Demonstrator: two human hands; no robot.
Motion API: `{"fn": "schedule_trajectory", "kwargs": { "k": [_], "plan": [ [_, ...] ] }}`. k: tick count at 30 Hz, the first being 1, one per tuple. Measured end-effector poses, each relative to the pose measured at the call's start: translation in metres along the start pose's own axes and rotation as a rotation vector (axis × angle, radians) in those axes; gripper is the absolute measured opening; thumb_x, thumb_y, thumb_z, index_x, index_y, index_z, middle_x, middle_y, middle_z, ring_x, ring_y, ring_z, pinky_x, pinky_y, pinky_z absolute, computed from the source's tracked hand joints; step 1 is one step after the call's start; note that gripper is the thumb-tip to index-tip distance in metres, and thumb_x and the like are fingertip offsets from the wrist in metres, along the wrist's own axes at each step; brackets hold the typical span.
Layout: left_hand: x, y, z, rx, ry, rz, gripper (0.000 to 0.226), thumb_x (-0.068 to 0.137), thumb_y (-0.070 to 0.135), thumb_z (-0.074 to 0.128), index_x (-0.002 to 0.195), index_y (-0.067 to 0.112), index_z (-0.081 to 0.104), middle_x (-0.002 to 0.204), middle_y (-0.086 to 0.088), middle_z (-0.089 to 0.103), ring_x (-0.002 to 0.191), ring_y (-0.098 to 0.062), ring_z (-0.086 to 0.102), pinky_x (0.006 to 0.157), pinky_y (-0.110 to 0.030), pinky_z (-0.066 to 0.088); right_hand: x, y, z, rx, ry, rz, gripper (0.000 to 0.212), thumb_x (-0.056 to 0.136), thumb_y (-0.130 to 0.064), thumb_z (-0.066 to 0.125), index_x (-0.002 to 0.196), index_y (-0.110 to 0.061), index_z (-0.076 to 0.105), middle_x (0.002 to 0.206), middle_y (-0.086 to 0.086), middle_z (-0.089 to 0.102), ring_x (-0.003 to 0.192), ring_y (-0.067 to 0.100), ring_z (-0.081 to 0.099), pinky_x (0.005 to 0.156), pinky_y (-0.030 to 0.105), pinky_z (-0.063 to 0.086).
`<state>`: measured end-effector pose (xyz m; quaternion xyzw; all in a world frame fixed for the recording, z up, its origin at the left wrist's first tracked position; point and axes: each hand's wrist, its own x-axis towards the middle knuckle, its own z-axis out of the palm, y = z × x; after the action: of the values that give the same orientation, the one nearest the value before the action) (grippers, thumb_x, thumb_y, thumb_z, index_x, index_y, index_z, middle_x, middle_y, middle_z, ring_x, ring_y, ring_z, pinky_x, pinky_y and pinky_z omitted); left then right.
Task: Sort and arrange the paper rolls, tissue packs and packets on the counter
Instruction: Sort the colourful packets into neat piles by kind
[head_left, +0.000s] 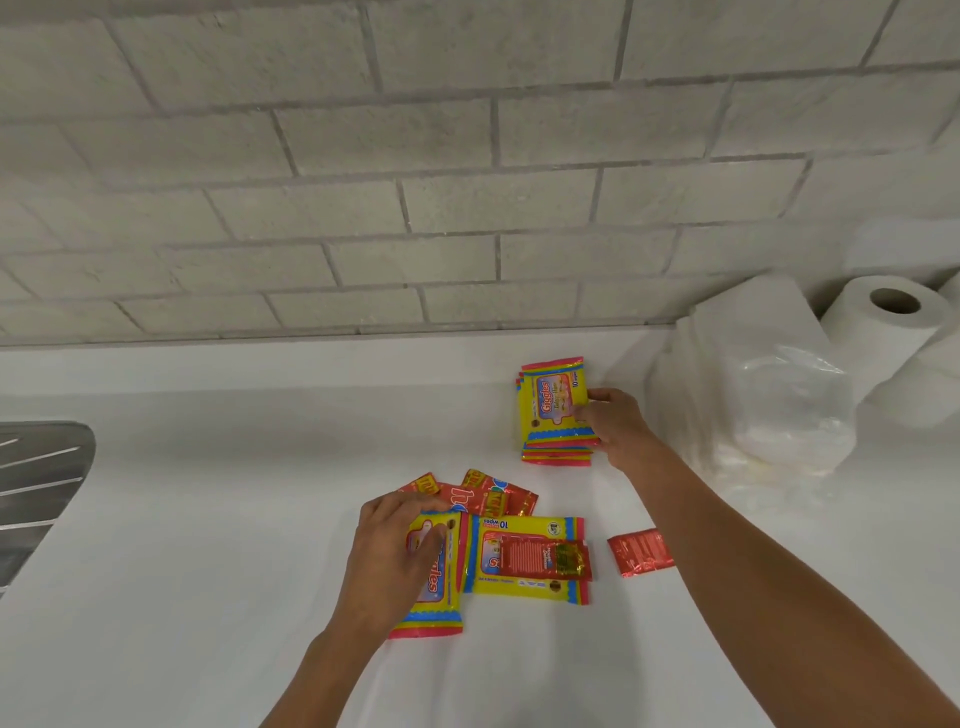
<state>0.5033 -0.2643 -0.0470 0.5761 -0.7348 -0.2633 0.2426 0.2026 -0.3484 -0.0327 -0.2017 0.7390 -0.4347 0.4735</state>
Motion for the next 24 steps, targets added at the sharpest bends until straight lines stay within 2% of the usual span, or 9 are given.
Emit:
{"fn": "schedule_trajectory", "kwargs": {
  "k": [2,5,7,11,12,15,18,21,24],
  "plan": [
    [-0.001,-0.003,0.001,0.009,0.008,-0.016,0.026,0.094,0.025,0.065,0.11,0.044,0.059,0.125,0.019,0.053,0.12,-0.003,0.037,0.097,-0.025,0.04,-0.001,-0.001,0.002,-0.123,0.089,-0.057,0.035,0.077,-0.015,0.078,0.109,-0.017,0.065,0.106,0.005,0.07,0.096,0.025,0.069,0.088,0.046,0.058],
    [-0.003,-0.006,0.002,0.045,0.01,-0.051,0.023,0.094,0.03,0.064,0.116,0.034,0.065,0.132,0.01,0.057,0.124,-0.009,0.042,0.097,-0.03,0.045,-0.009,-0.004,0.003,-0.267,0.162,-0.136,0.028,0.078,-0.019,0.078,0.101,-0.019,0.062,0.097,0.001,0.064,0.097,0.023,0.064,0.091,0.043,0.055],
    [-0.004,-0.008,0.003,0.082,0.004,-0.07,0.025,0.094,0.035,0.063,0.119,0.033,0.064,0.133,0.009,0.057,0.12,-0.012,0.045,0.09,-0.03,0.048,-0.01,-0.003,0.003,-0.32,0.158,-0.153,0.028,0.077,-0.021,0.079,0.099,-0.021,0.062,0.096,0.001,0.062,0.097,0.023,0.064,0.092,0.044,0.054],
    [-0.013,-0.01,0.005,0.179,-0.022,-0.14,0.035,0.093,0.046,0.059,0.127,0.037,0.057,0.135,0.012,0.051,0.106,-0.007,0.045,0.076,-0.026,0.051,-0.013,0.002,0.001,-0.39,0.151,-0.199,0.012,0.082,-0.024,0.072,0.082,-0.023,0.06,0.095,0.001,0.062,0.089,0.02,0.06,0.09,0.041,0.053],
    [-0.015,-0.01,0.005,0.198,-0.034,-0.166,0.04,0.092,0.051,0.057,0.13,0.037,0.054,0.136,0.012,0.05,0.108,-0.008,0.048,0.076,-0.028,0.053,-0.016,0.002,0.001,-0.404,0.156,-0.221,0.007,0.083,-0.026,0.069,0.087,-0.022,0.063,0.101,0.003,0.063,0.091,0.021,0.061,0.088,0.04,0.053],
    [-0.024,-0.005,0.007,0.274,-0.078,-0.231,0.059,0.087,0.065,0.055,0.138,0.037,0.043,0.139,0.01,0.043,0.113,-0.014,0.051,0.077,-0.032,0.054,-0.024,0.006,0.001,-0.435,0.148,-0.293,0.04,0.085,-0.032,0.064,0.123,-0.019,0.062,0.123,0.007,0.057,0.104,0.024,0.061,0.089,0.039,0.053],
    [-0.03,0.002,0.01,0.376,-0.1,-0.274,0.076,0.082,0.072,0.056,0.144,0.036,0.033,0.144,0.007,0.037,0.118,-0.019,0.049,0.08,-0.034,0.055,-0.043,0.011,0.001,-0.469,0.122,-0.408,0.036,0.089,-0.03,0.062,0.124,-0.021,0.062,0.116,0.005,0.054,0.108,0.024,0.059,0.094,0.042,0.051],
    [-0.032,0.008,0.014,0.388,-0.094,-0.301,0.084,0.08,0.071,0.06,0.148,0.034,0.027,0.148,0.003,0.034,0.122,-0.023,0.05,0.085,-0.036,0.055,-0.065,0.023,0.003,-0.521,0.079,-0.497,0.027,0.091,-0.024,0.061,0.117,-0.02,0.067,0.104,-0.001,0.056,0.103,0.02,0.06,0.092,0.033,0.048],
    [-0.033,0.007,0.016,0.315,-0.097,-0.361,0.09,0.078,0.064,0.07,0.149,0.033,0.025,0.145,-0.001,0.037,0.122,-0.026,0.051,0.088,-0.039,0.054,-0.087,0.037,0.003,-0.482,0.029,-0.5,0.03,0.091,-0.02,0.063,0.121,-0.019,0.067,0.112,0.004,0.06,0.102,0.018,0.062,0.089,0.025,0.045]
  ]
}}
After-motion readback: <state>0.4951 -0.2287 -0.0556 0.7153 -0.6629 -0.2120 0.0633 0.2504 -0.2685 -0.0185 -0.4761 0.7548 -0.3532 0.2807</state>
